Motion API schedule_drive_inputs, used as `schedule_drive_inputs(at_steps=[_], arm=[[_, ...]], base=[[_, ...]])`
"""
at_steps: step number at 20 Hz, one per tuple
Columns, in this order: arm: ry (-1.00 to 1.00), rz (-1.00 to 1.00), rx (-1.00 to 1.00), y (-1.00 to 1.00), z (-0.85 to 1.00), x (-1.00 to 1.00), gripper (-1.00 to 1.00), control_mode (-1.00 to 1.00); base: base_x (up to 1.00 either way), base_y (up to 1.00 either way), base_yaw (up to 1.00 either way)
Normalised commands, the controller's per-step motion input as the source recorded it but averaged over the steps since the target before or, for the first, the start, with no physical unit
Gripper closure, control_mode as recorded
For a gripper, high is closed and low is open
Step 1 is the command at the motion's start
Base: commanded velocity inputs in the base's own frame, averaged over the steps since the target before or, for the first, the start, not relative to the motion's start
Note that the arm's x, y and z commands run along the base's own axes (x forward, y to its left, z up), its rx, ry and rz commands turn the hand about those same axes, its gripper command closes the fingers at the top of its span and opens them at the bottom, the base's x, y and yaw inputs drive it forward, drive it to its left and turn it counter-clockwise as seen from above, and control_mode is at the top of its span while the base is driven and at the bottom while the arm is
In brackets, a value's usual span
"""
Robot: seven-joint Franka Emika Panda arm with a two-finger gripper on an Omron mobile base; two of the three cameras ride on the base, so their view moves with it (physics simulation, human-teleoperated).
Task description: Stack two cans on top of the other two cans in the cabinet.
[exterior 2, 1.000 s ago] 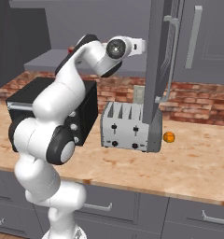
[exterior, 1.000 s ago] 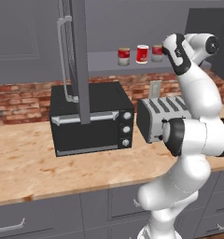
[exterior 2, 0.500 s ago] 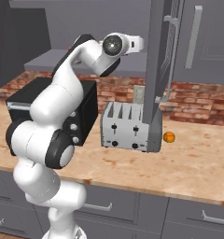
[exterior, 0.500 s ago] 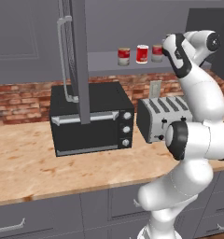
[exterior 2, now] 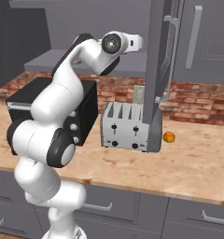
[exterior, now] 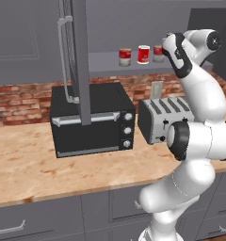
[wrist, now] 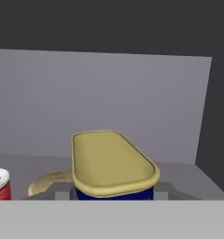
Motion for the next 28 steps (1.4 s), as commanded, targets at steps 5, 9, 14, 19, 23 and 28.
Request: schedule_drive_inputs(at_steps=[5, 9, 14, 19, 23, 28], arm=[[0.0, 0.0, 0.0, 0.2, 0.03, 0.2, 1.0, -1.0], [0.0, 0.0, 0.0, 0.11, 0.14, 0.12, 1.0, -1.0], [0.0, 0.0, 0.0, 0.0, 0.34, 0.0, 1.0, -1.0], [0.0, 0.0, 0.0, 0.01, 0.14, 0.0, 1.0, -1.0], [0.01, 0.0, 0.0, 0.1, -0.05, 0.0, 1.0, -1.0], [0.0, 0.0, 0.0, 0.2, -0.25, 0.0, 1.0, -1.0]], base=[[0.0, 0.0, 0.0], [0.0, 0.0, 0.0], [0.0, 0.0, 0.0], [0.0, 0.0, 0.0], [0.0, 0.0, 0.0], [0.0, 0.0, 0.0]])
